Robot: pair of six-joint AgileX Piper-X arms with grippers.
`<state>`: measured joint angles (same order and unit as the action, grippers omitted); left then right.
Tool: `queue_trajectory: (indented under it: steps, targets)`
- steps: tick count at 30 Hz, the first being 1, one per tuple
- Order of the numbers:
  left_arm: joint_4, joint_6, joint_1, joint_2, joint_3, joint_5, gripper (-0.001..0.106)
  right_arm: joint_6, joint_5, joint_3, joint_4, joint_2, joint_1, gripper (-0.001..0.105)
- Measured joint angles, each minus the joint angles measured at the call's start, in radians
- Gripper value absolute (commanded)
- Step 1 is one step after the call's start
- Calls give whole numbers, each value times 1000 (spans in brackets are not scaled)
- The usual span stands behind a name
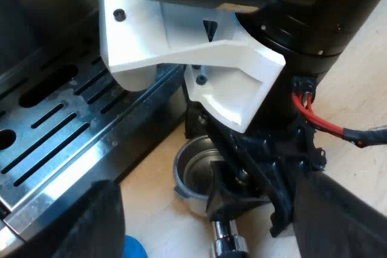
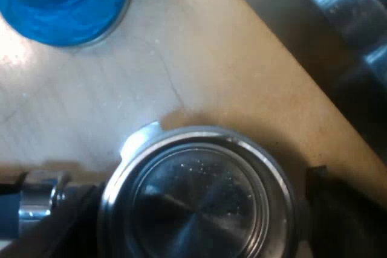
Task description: Put the handle in the coffee machine
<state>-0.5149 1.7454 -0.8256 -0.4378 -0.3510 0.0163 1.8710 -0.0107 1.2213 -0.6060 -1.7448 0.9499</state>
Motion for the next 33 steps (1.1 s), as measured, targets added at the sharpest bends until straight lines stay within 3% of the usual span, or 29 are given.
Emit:
queue_trajectory:
  steps: [4, 5, 6, 18, 25, 33]
  targets:
    - [0, 0, 0, 0, 0, 0, 62, -16, 0, 0, 1, 0, 0, 43]
    - [0, 0, 0, 0, 0, 0, 62, -27, 0, 0, 1, 0, 0, 6]
    - [0, 0, 0, 0, 0, 0, 62, -28, 0, 0, 1, 0, 0, 1]
    - [0, -2, 0, 0, 0, 0, 62, -111, -2, 7, -144, 21, 2, 0]
    - [-6, -102, 0, 0, 0, 0, 62, -165, -2, 5, -221, 63, 2, 0]
    - [-68, -112, 0, 0, -34, 0, 62, -235, -2, 5, -298, 131, 0, 0]
